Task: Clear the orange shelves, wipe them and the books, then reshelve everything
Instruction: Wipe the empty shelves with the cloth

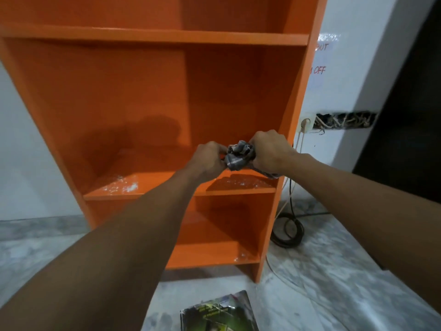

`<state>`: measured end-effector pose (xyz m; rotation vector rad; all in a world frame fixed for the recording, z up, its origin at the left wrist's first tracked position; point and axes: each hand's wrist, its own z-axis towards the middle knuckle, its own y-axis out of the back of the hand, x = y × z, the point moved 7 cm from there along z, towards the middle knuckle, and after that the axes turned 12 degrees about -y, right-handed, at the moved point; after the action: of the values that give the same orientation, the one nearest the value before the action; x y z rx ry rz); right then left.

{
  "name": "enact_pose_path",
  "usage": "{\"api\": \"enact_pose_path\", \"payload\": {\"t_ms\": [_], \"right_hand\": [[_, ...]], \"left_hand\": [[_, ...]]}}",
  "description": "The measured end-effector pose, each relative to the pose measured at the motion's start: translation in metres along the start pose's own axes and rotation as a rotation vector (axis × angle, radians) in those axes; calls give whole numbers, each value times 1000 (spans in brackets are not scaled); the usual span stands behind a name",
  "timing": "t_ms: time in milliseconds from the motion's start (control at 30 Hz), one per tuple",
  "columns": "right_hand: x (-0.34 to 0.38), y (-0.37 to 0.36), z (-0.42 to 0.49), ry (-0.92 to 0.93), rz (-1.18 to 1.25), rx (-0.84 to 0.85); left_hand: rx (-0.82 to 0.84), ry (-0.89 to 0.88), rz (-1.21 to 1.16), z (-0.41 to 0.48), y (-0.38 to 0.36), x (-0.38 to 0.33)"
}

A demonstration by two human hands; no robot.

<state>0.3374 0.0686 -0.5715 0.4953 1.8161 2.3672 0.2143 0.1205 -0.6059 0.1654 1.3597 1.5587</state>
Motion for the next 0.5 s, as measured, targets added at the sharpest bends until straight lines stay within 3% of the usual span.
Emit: {"api": "enact_pose_path", "payload": {"t_ms": [133,233,367,500], "right_hand": [[1,5,7,24,45,-90],[2,-5,16,23,14,-103],[-2,-29,35,-19,-121,-88],[-8,-75,50,-59,-173,125]], "left_hand": [[-66,28,-23,8,2,2],[-21,102,-3,11,-6,19],[260,268,321,5,-26,65],[491,232,508,0,-33,93]]}}
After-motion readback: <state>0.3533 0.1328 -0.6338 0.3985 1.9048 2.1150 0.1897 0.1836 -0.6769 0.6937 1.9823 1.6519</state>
